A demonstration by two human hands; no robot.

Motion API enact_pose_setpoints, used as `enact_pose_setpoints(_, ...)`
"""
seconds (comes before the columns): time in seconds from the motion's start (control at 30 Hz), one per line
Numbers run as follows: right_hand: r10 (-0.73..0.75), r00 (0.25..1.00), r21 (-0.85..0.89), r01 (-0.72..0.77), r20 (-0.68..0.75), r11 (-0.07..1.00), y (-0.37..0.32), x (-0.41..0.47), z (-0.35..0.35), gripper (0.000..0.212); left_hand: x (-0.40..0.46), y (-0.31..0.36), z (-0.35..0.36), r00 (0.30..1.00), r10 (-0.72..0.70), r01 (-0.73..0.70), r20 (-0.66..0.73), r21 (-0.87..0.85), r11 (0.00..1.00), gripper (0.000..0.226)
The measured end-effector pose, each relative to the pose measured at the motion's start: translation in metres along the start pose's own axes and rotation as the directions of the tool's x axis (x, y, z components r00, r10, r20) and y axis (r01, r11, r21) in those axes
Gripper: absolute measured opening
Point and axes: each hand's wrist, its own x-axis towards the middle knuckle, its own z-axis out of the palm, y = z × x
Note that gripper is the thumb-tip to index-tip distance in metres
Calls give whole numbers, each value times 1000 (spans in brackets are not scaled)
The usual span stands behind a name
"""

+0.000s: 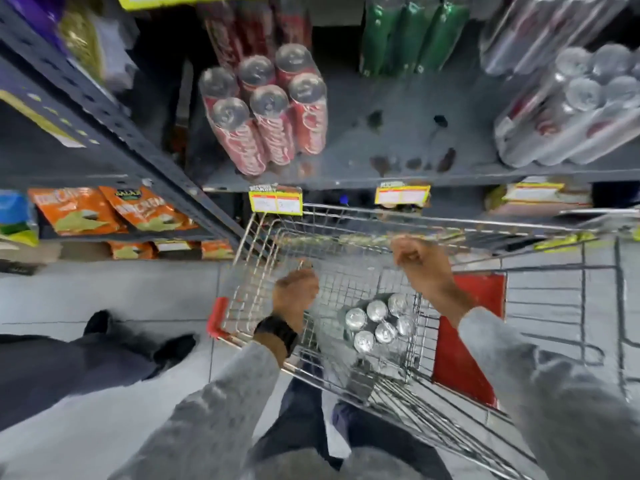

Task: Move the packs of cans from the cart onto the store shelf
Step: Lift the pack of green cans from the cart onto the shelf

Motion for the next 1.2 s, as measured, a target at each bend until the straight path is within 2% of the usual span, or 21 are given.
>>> enact_pose_setpoints(0.07, 143, 989, 2, -143, 43, 990, 51, -1, 10, 25, 16, -34, 15, 988, -152, 151, 11, 65, 986, 23)
enact_pose_setpoints(0.1, 209, 976, -2, -209, 61, 978, 76, 2, 16, 29, 21, -48, 23, 975, -218, 215, 33, 66, 974, 22)
enact_pose_setpoints(0.2, 395, 914, 32, -399, 94, 916, 126, 3, 29, 35, 41, -84, 44, 910, -406, 408, 81, -11, 913, 60)
enact_pose_setpoints(0.27, 468, 872, 68, -481, 145, 874, 151, 6, 38, 10, 50, -99, 54, 872, -482, 487, 86, -42, 872, 72)
enact_pose_setpoints(0.37, 529, 829, 125, -553, 181, 824, 175, 18, 52, 13, 68, -118, 68, 860, -505, 510, 68, -140, 849, 73)
enact_pose_setpoints(0.4, 528, 825, 159, -559, 202, 814, 180, 21, 57, 9, 71, -123, 72, 865, -498, 502, 66, -160, 850, 70)
enact_pose_setpoints(0.47, 551, 796, 205, -600, 249, 773, 186, 28, 67, 26, 75, -131, 77, 877, -476, 479, 63, -179, 859, 64)
enact_pose_setpoints(0.57, 599, 771, 240, -636, 216, 733, 184, 35, 74, 27, 74, -134, 80, 894, -447, 445, 16, -135, 885, 55)
enact_pose_setpoints(0.67, 601, 776, 210, -631, 192, 747, 177, 35, 76, 27, 67, -130, 80, 896, -444, 439, -33, -92, 894, 49)
enact_pose_setpoints(0.73, 582, 789, 166, -612, 198, 773, 170, 32, 72, 26, 60, -122, 78, 899, -436, 434, -47, -50, 900, 53)
enact_pose_setpoints(0.83, 574, 790, 192, -611, 217, 768, 147, 15, 55, 28, 39, -102, 72, 915, -399, 400, -55, 15, 916, 53)
enact_pose_setpoints(0.97, 438, 872, 255, -484, 219, 837, 98, -26, 12, 33, -11, -66, 54, 969, -244, 246, -31, 104, 964, 35)
enact_pose_setpoints(1.07, 393, 913, 387, -402, 105, 830, 52, -59, -27, 14, -55, -27, 40, 995, -95, 92, 15, 137, 986, 28)
enact_pose_setpoints(1.2, 289, 957, 518, -241, -14, 821, -10, -88, -80, 12, -105, 32, 27, 987, 115, -118, 108, 18, 993, 22)
